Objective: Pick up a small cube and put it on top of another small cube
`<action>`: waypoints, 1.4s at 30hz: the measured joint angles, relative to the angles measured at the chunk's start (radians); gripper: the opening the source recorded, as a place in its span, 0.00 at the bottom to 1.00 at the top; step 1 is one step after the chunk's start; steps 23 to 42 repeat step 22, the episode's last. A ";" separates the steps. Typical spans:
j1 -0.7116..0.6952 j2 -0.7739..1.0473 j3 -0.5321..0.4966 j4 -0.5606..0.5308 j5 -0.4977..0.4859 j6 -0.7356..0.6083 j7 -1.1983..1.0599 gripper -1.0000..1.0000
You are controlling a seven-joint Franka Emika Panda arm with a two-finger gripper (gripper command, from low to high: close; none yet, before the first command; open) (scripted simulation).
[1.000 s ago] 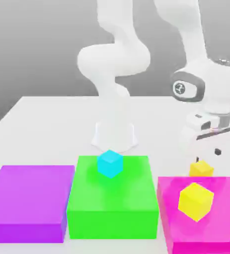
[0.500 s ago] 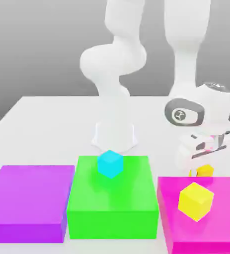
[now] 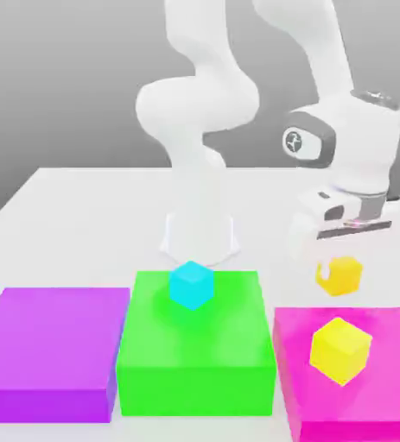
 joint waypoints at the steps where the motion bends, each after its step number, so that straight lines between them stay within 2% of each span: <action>1: -0.027 -0.036 -0.026 -0.003 -0.005 -0.033 -0.014 0.00; 13: -0.341 -0.460 -0.324 -0.044 -0.049 -0.412 -0.191 0.00; 19: -0.367 -0.320 -0.345 -0.109 -0.055 -0.207 -0.206 0.00; 20: -0.368 -0.305 -0.345 -0.115 -0.055 -0.185 -0.206 1.00; 42: -0.368 -0.305 -0.345 -0.115 -0.055 -0.185 -0.206 1.00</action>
